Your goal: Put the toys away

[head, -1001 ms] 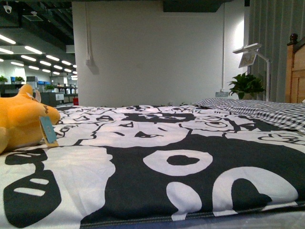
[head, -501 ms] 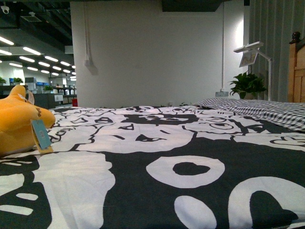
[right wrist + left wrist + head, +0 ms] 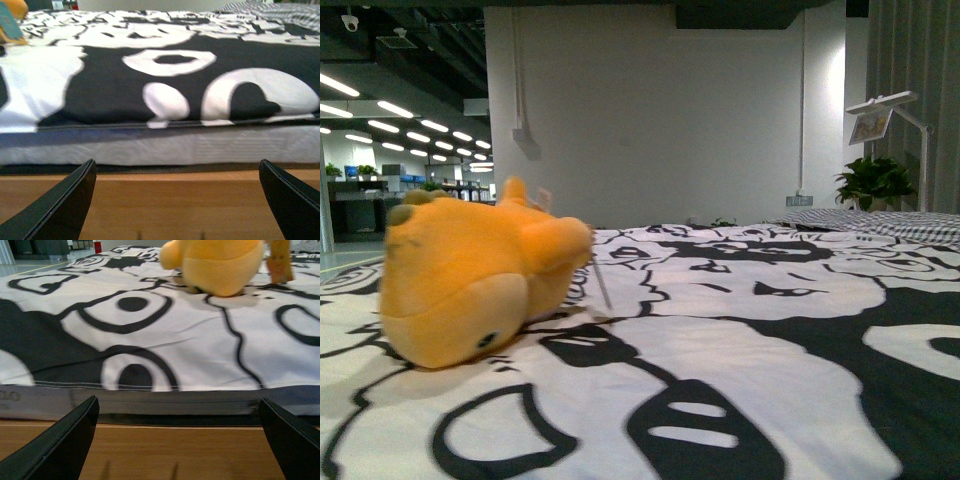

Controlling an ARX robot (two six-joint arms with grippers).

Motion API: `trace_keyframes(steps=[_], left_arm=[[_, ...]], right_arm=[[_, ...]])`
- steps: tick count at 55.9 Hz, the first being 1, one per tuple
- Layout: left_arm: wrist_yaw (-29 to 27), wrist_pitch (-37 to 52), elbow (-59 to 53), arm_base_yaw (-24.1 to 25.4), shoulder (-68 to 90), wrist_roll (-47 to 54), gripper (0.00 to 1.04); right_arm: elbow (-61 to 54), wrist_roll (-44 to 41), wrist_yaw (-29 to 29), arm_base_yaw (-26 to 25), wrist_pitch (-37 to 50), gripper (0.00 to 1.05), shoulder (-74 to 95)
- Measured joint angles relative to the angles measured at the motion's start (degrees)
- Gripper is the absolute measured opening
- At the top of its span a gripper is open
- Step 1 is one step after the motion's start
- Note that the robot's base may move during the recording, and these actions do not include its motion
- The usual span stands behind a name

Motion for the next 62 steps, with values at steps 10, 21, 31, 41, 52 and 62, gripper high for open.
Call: trace_keyframes(steps=[10, 21, 31, 41, 52, 62], left_arm=[[0.0, 0.0, 0.0, 0.0, -0.1, 0.0, 0.98], [-0.1, 0.0, 0.0, 0.0, 0.0, 0.0, 0.98], [-0.4, 0.0, 0.0, -0.1, 0.0, 0.0, 0.98], [-0.2, 0.0, 0.0, 0.0, 0.0, 0.0, 0.98], [-0.2, 0.0, 0.0, 0.0, 0.0, 0.0, 0.98], [-0.1, 0.0, 0.0, 0.0, 0.0, 0.0, 0.98]], right_arm=[[0.0, 0.0, -0.1, 0.0, 0.0, 0.98, -0.1], [0.0, 0.0, 0.0, 0.0, 0.0, 0.98, -0.1], [0.0, 0.0, -0.3, 0.0, 0.1, 0.98, -0.1], [0.0, 0.0, -0.3, 0.0, 0.0, 0.98, -0.1], [0.0, 6.1, 15.6, 3.2, 6.4, 0.98, 2.9], [0.2, 8.7, 16.1, 4.5, 17.2, 0.98, 14.7]])
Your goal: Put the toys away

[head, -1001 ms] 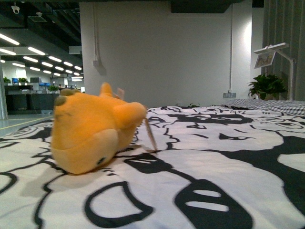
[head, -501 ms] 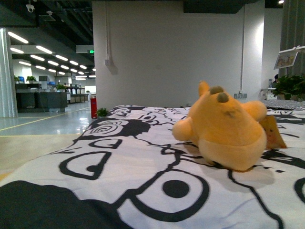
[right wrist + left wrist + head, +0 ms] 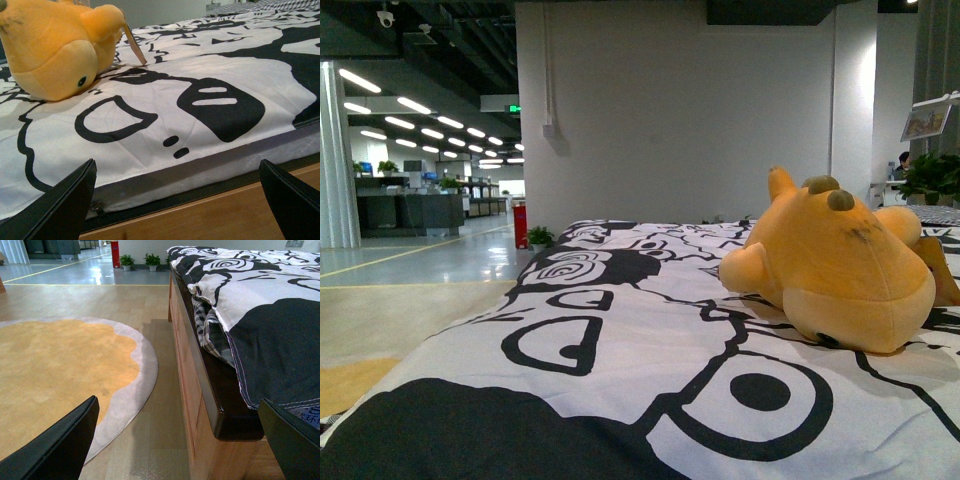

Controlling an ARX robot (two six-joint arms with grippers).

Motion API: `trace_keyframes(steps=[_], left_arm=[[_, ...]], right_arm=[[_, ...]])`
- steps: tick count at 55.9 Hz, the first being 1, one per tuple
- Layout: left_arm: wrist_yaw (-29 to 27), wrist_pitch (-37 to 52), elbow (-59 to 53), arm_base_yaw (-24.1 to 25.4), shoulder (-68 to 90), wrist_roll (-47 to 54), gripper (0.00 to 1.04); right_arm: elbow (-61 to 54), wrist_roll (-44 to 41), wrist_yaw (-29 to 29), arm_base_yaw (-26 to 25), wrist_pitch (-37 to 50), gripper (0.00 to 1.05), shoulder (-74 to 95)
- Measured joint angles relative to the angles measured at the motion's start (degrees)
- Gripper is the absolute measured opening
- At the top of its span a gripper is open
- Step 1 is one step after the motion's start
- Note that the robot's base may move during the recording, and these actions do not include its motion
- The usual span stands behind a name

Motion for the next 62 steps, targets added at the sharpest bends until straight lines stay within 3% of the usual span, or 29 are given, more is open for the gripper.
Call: trace_keyframes(steps=[13, 24, 35, 49, 62], left_arm=[[0.0, 0.0, 0.0, 0.0, 0.0, 0.0, 0.98], [0.0, 0.0, 0.0, 0.0, 0.0, 0.0, 0.98], [0.0, 0.0, 0.0, 0.0, 0.0, 0.0, 0.98], [0.0, 0.0, 0.0, 0.0, 0.0, 0.0, 0.98], [0.0, 0.0, 0.0, 0.0, 0.0, 0.0, 0.98]], right_arm=[[6.4, -1.4, 0.3, 2.8, 18.8, 0.98, 19.9], [15.8, -4.4, 4.8, 6.3, 29.8, 0.98, 36.9], [24.7, -7.8, 10.0, 10.6, 32.8, 0.98, 48.6], [36.1, -18.1, 15.9, 18.1, 38.7, 0.98, 61.6], [43.0, -22.4, 16.8, 22.5, 40.0, 0.98, 69.5]])
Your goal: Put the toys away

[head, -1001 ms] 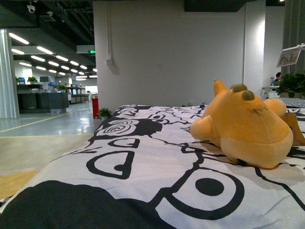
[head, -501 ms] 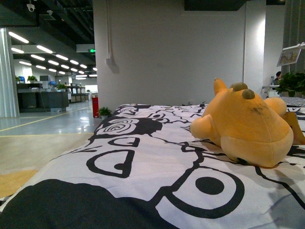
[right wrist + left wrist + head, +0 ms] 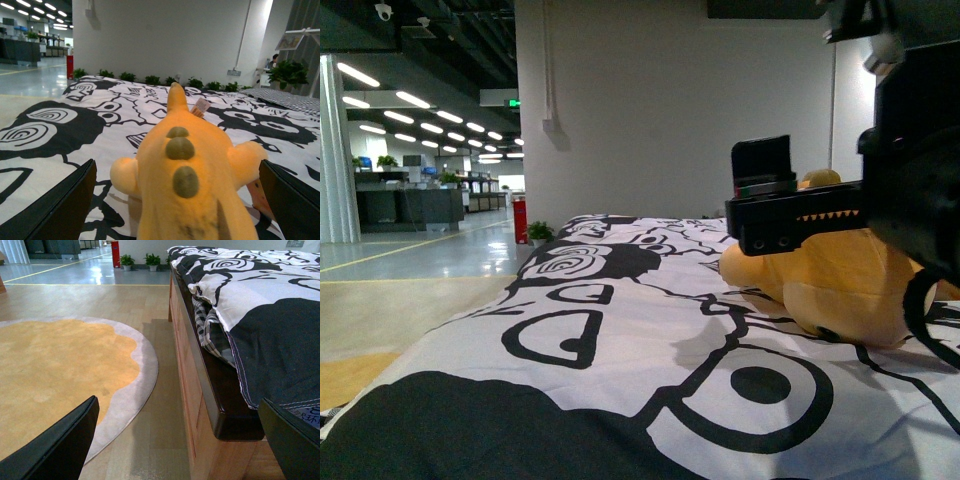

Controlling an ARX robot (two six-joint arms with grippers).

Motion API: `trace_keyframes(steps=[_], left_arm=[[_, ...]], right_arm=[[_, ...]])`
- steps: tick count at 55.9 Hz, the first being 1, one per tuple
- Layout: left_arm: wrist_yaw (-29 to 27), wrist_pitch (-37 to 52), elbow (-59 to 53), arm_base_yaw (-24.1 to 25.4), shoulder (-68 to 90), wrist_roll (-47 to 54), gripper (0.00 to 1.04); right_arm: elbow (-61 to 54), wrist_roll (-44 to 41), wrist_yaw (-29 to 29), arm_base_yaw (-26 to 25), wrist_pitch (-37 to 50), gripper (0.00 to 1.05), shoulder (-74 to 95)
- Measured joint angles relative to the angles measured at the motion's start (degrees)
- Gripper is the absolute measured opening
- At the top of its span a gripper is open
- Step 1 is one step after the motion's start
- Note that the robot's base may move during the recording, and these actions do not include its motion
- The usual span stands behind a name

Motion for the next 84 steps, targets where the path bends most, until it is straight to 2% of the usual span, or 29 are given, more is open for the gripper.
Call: trace_keyframes(steps=[12, 27, 39, 54, 65, 84], left_arm=[[0.0, 0.0, 0.0, 0.0, 0.0, 0.0, 0.98], [0.0, 0.0, 0.0, 0.0, 0.0, 0.0, 0.98], [0.0, 0.0, 0.0, 0.0, 0.0, 0.0, 0.98], [0.0, 0.0, 0.0, 0.0, 0.0, 0.0, 0.98], [0.0, 0.0, 0.0, 0.0, 0.0, 0.0, 0.98], [0.0, 0.0, 0.0, 0.0, 0.0, 0.0, 0.98]], right_arm=[[4.5, -4.3, 2.4, 1.0, 1.5, 0.98, 6.1], [10.8, -10.6, 11.1, 0.3, -2.3, 0.98, 11.0], [15.6, -8.4, 13.8, -2.2, -16.3, 0.98, 11.7], [19.9, -0.7, 12.7, -4.7, -32.9, 0.98, 11.7], [20.3, 3.8, 11.2, -5.2, -38.5, 0.98, 11.5], [20.5, 6.9, 8.1, -5.4, -39.7, 0.55, 11.1]])
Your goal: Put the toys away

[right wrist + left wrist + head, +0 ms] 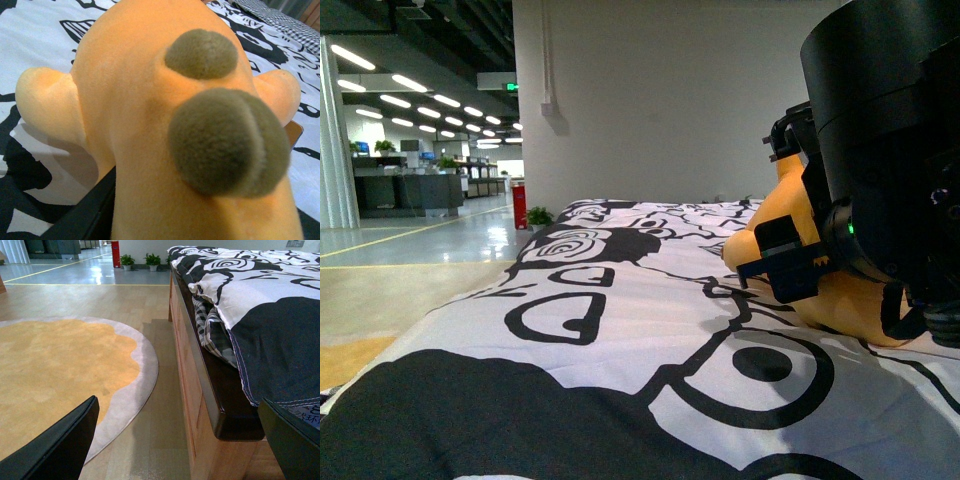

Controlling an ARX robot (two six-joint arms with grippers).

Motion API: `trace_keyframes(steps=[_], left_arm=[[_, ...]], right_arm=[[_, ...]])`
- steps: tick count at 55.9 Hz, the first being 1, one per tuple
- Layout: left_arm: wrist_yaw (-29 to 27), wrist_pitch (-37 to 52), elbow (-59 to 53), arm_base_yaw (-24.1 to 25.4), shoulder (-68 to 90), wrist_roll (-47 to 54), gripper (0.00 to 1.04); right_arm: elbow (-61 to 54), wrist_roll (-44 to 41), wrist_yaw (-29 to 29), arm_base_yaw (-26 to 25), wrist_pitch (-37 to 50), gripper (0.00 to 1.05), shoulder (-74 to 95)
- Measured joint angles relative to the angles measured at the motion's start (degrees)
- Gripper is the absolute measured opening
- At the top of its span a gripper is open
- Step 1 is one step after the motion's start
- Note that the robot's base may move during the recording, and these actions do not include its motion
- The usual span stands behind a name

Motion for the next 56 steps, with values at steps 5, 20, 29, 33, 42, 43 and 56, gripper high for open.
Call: trace_keyframes(steps=[5, 20, 29, 33, 42, 43, 56], left_arm=[[0.0, 0.0, 0.0, 0.0, 0.0, 0.0, 0.98], [0.0, 0.0, 0.0, 0.0, 0.0, 0.0, 0.98], [0.0, 0.0, 0.0, 0.0, 0.0, 0.0, 0.98], [0.0, 0.0, 0.0, 0.0, 0.0, 0.0, 0.98], [0.0, 0.0, 0.0, 0.0, 0.0, 0.0, 0.98], [0.0, 0.0, 0.0, 0.0, 0.0, 0.0, 0.98], [0.0, 0.0, 0.0, 0.0, 0.0, 0.0, 0.98]], right_arm=[[0.1, 1.6, -2.8, -0.7, -0.5, 0.4, -1.2], [-2.4, 6.1, -20.2, -9.0, 1.9, 0.08, -12.7], [-6.5, 10.4, -33.3, -18.4, 2.9, 0.07, -23.1], [-10.8, 12.9, -40.5, -25.1, 4.0, 0.07, -30.1], [-22.1, 20.2, -55.1, -36.0, 3.7, 0.07, -47.4], [-22.7, 20.8, -55.8, -36.5, 3.6, 0.07, -48.4], [-34.8, 27.2, -63.2, -41.5, -1.9, 0.07, -66.2]])
